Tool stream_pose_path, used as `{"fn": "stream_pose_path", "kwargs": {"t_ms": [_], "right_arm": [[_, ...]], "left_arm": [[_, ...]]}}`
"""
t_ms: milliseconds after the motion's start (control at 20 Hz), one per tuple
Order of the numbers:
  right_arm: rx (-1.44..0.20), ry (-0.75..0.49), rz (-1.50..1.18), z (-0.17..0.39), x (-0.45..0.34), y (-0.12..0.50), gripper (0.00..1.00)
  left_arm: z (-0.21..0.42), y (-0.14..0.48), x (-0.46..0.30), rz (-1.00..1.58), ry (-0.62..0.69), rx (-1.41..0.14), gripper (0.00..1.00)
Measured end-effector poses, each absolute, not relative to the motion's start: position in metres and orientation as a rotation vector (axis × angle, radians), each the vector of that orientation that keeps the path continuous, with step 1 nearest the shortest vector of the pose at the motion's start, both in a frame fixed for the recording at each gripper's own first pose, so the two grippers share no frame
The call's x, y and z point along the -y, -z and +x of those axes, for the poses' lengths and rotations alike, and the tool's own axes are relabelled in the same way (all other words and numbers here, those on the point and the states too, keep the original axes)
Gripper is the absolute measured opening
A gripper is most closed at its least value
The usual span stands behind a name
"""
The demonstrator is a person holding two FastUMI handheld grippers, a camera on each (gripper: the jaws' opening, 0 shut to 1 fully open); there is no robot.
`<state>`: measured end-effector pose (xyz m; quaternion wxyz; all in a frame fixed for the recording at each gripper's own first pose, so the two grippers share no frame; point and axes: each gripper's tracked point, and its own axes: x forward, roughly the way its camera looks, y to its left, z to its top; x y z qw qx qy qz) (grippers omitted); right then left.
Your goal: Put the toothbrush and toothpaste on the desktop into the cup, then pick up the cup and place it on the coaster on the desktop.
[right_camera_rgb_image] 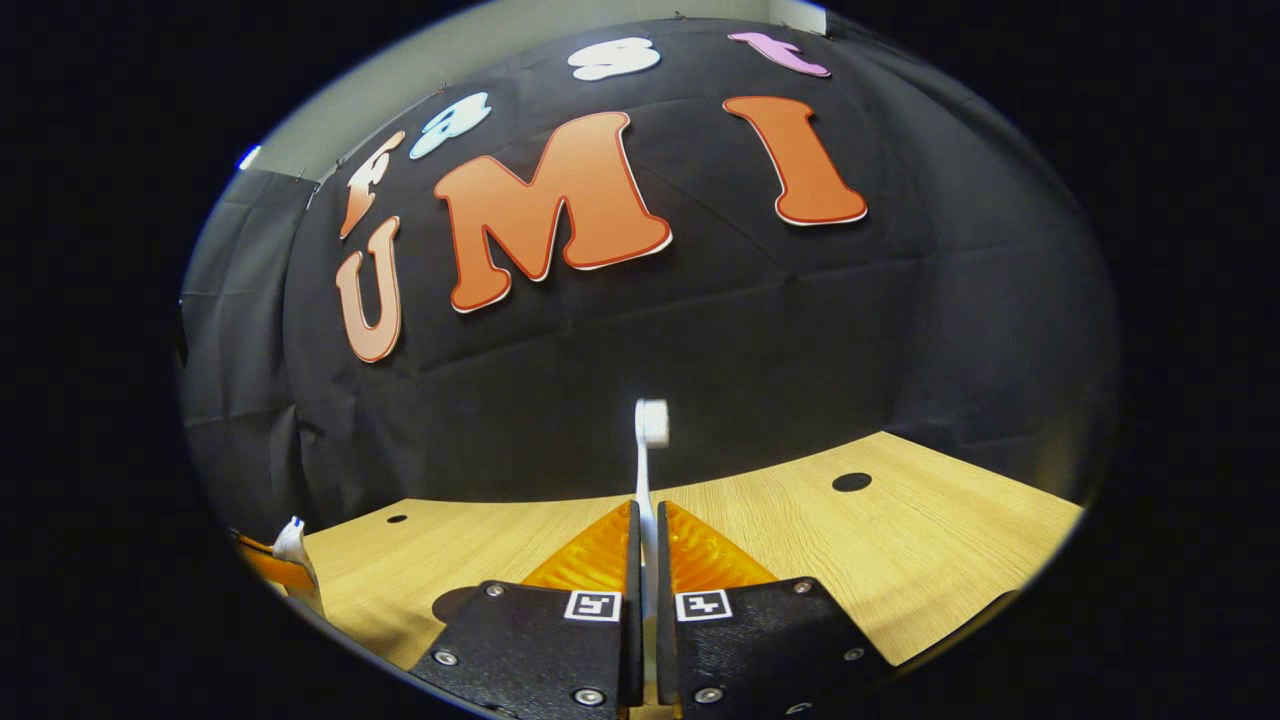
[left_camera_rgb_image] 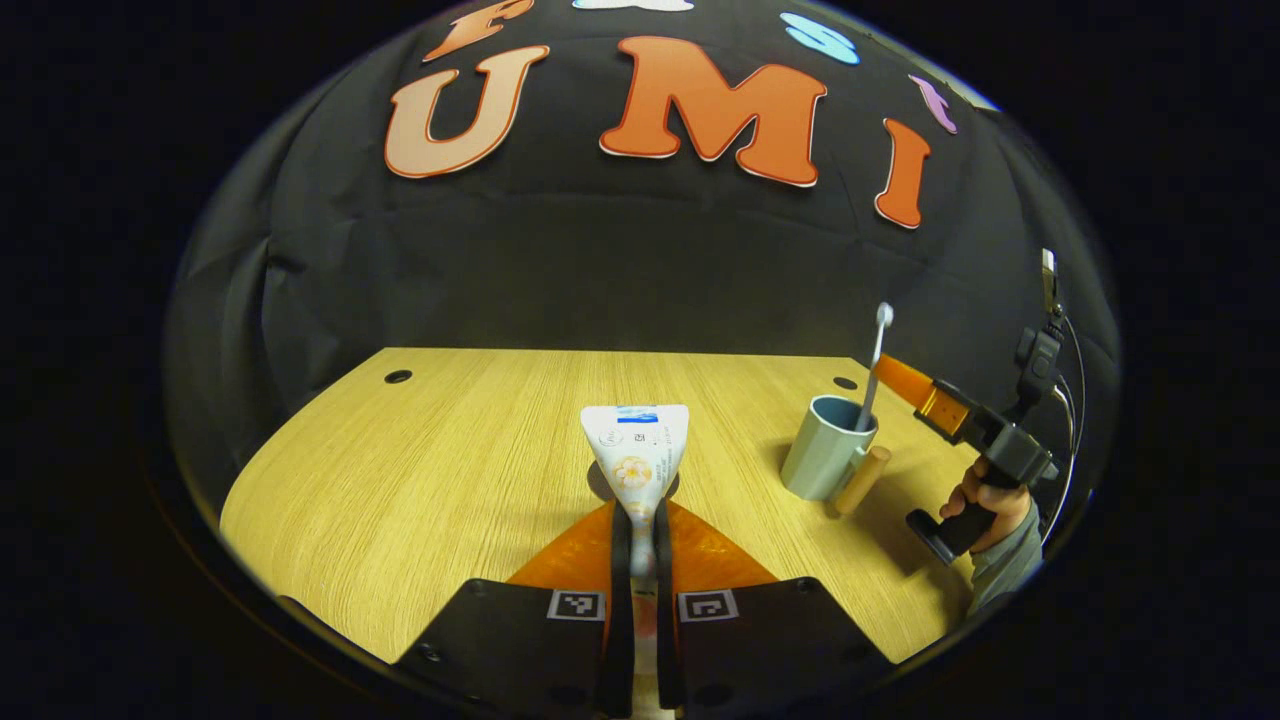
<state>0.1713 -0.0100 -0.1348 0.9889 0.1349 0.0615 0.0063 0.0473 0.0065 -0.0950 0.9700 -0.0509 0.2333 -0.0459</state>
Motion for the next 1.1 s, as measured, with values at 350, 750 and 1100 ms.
{"fn": "stream_pose_path", "kwargs": {"t_ms": [350,750,1100], "right_arm": [[-0.165,-0.011,0.288,0.148,0.019,0.141,0.11],[-0.232,0.007,0.247,0.115,0.036,0.152,0.57],[-0.246,-0.022,0.192,0.092,0.037,0.156,0.77]], "left_arm": [[0.083,0.060,0.015,-0.104,0.169,-0.358,0.13],[0.114,0.037,0.075,-0.160,0.282,-0.236,0.12],[0.143,0.024,0.117,-0.190,0.343,-0.136,0.12]]}}
